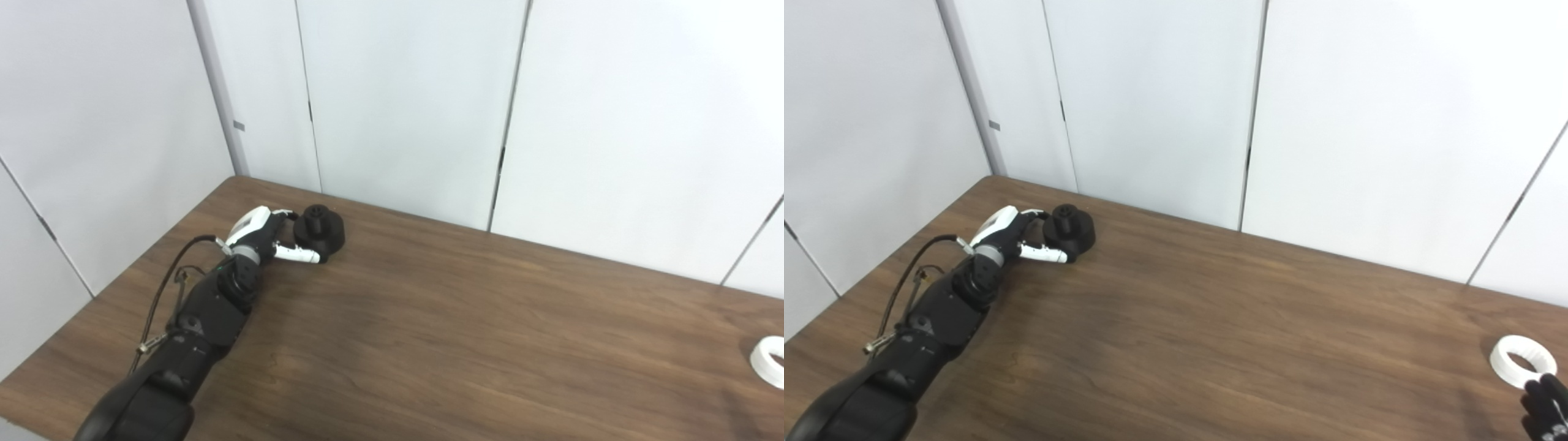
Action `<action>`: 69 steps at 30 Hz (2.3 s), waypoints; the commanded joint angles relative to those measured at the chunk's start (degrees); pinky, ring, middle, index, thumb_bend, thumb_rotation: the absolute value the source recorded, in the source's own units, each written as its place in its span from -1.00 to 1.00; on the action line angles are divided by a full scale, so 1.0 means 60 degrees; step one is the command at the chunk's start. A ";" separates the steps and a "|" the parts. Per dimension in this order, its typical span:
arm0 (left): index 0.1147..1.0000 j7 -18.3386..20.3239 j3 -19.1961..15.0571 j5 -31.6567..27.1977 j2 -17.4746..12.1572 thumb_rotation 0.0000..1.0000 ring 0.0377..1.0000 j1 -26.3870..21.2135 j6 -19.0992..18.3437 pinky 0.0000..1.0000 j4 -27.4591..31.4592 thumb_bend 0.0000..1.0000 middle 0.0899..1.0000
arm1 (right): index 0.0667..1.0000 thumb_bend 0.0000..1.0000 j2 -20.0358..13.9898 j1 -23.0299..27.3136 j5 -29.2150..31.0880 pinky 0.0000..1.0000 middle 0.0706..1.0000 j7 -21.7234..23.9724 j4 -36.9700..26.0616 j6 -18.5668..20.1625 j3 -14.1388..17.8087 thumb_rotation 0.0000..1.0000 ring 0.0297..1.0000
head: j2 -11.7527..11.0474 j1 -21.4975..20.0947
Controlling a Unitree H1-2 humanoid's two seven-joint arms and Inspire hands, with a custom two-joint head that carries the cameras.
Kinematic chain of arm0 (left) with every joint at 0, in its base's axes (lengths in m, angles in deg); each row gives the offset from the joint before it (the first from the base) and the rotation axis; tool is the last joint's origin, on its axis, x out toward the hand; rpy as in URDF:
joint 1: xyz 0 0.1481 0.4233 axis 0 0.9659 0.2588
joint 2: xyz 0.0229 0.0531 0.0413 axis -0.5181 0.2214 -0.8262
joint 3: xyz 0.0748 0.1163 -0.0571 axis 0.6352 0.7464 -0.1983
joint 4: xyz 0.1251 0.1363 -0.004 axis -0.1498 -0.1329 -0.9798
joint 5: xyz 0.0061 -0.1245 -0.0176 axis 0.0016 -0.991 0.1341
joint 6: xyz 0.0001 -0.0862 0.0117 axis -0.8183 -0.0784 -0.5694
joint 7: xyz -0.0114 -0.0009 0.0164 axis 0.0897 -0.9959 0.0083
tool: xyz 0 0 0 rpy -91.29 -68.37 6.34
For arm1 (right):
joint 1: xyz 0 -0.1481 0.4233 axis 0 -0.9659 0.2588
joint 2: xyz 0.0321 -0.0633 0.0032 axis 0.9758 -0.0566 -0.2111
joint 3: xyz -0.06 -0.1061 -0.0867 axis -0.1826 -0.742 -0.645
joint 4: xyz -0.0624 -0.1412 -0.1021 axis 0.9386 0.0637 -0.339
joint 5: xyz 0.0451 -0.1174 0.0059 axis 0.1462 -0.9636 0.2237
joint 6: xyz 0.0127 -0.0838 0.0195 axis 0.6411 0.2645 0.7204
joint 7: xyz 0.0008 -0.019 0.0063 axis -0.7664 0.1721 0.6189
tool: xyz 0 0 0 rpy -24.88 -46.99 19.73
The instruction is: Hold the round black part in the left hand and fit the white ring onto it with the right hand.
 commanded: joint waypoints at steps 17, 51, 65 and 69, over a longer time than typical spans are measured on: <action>0.69 0.0121 0.0266 0.0016 -0.0014 -0.30 1.00 -0.0976 0.0061 1.00 0.0025 1.00 0.95 | 0.80 0.60 0.0102 -0.1194 -0.0018 0.93 0.81 -0.0041 -0.0355 -0.0188 -0.0127 1.00 0.88 | 0.0048 -0.0045; -0.18 -0.1141 -0.0019 -0.0084 0.0285 -0.90 0.69 -0.0870 0.0261 0.54 -0.0475 0.05 0.52 | 0.86 0.64 0.0065 -0.1213 0.0038 1.00 0.85 -0.0003 -0.0505 -0.0118 -0.0151 1.00 0.96 | 0.0152 -0.0003; -0.18 -0.1043 -0.0055 -0.0275 0.0352 -0.90 0.75 -0.0665 0.0369 0.64 -0.0201 0.05 0.51 | 0.86 0.64 0.0104 -0.1207 0.0010 1.00 0.84 -0.0031 -0.0526 -0.0092 -0.0193 1.00 0.95 | 0.0202 -0.0147; -0.18 -0.0802 -0.0042 -0.0374 0.0314 -0.90 0.76 -0.0358 0.0259 0.70 0.0517 0.05 0.50 | 0.84 0.67 0.0157 -0.1230 -0.0101 1.00 0.84 -0.0094 -0.0629 0.0005 -0.0249 1.00 0.94 | 0.0265 -0.0351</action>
